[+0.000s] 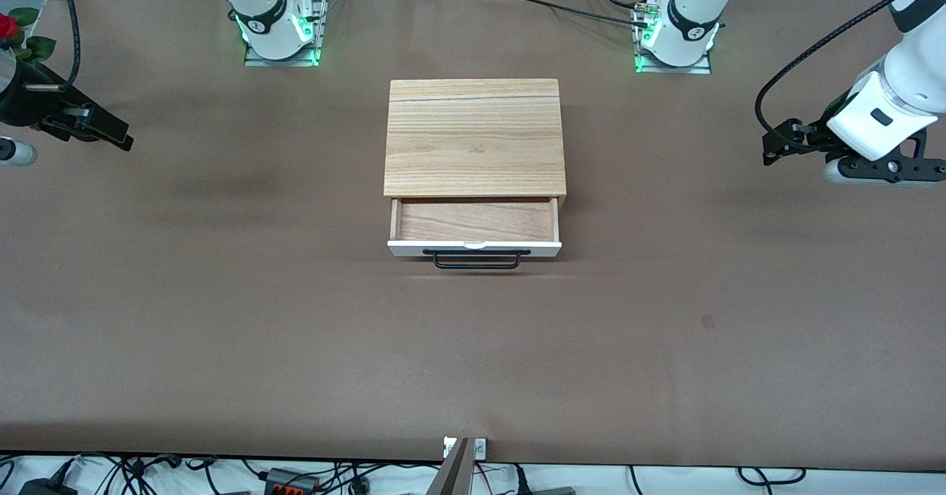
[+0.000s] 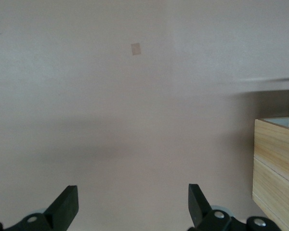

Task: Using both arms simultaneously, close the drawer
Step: 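Move the left gripper and the right gripper toward the open drawer, then bring both grippers against the white drawer front beside the handle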

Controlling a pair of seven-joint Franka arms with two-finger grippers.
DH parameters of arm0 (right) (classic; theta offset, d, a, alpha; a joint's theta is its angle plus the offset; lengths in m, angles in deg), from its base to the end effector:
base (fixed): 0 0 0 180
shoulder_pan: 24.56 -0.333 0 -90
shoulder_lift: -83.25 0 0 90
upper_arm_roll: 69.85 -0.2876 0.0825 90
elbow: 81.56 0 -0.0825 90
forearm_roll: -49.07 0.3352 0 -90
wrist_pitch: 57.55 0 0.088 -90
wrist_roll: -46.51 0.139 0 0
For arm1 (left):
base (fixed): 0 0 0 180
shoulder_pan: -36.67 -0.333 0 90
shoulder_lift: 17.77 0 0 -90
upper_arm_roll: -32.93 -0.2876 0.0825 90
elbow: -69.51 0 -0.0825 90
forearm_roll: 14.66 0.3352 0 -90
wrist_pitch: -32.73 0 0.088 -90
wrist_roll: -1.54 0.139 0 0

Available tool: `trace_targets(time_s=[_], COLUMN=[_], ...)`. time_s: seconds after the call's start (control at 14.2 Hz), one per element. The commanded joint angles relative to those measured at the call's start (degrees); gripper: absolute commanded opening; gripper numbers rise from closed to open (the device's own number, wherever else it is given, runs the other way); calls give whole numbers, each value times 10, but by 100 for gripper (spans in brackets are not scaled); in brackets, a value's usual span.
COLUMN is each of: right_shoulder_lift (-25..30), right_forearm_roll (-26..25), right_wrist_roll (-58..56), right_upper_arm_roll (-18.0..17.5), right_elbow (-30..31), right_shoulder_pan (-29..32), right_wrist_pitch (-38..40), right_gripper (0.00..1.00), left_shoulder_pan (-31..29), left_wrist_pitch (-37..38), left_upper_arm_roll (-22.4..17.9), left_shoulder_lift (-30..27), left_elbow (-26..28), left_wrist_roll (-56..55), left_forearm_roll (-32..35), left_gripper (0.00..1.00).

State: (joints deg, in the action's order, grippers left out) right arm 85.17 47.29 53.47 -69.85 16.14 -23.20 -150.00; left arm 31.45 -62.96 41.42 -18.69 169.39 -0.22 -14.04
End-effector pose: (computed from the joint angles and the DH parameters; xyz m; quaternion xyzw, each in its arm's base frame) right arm 0.4942 -0.0159 0.5277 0.9969 -0.0714 -0.0283 0.0169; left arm 0.5010 -0.0276 0.5073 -0.9995 0.0138 0.0283 0.0078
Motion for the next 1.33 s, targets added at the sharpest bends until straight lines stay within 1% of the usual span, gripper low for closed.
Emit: trace_targets(time_s=[0.0,0.07,0.28,0.42,0.56,0.63,0.7,0.77,0.91,1.05,1.12,1.26], right_shoulder_lift=[-4,-4,-4,-13,-42,-65,-88,-114,-171,-218,-245,-287], right_forearm_roll=[9,9,13,35,48,76,105,124,143,169,181,182], right_wrist_roll=[9,9,9,9,10,13,13,15,9,9,10,18], right_upper_arm_roll=[-5,-5,-6,-5,-5,-5,-5,-5,-5,-6,-5,-5], right_elbow=[-13,-13,-13,-13,-14,-24,-35,-47,-66,-73,-73,-73], right_shoulder_pan=[4,4,0,-24,-54,-65,-69,-75,-102,-127,-147,-183], right_wrist_pitch=[12,12,10,8,1,-3,-18,-40,-97,-177,-244,-356], right_gripper=[100,100,100,100,100,100,100,100,100,100,100,100], left_shoulder_pan=[0,1,5,13,28,35,44,54,73,91,101,128], left_wrist_pitch=[12,11,8,8,8,6,-1,-5,-6,-8,-13,-39], left_upper_arm_roll=[1,1,2,2,2,2,2,2,2,2,2,2], left_shoulder_lift=[9,9,10,18,39,54,70,100,141,194,227,275], left_elbow=[-18,-19,-19,-20,-20,-21,-38,-65,-108,-142,-165,-199], left_wrist_roll=[17,42,49,52,52,45,43,41,14,-22,-25,-25], left_forearm_roll=[-5,-5,-7,-14,-34,-48,-58,-61,-62,-83,-84,-84], left_gripper=[100,100,100,100,100,100,100,100,100,100,100,100])
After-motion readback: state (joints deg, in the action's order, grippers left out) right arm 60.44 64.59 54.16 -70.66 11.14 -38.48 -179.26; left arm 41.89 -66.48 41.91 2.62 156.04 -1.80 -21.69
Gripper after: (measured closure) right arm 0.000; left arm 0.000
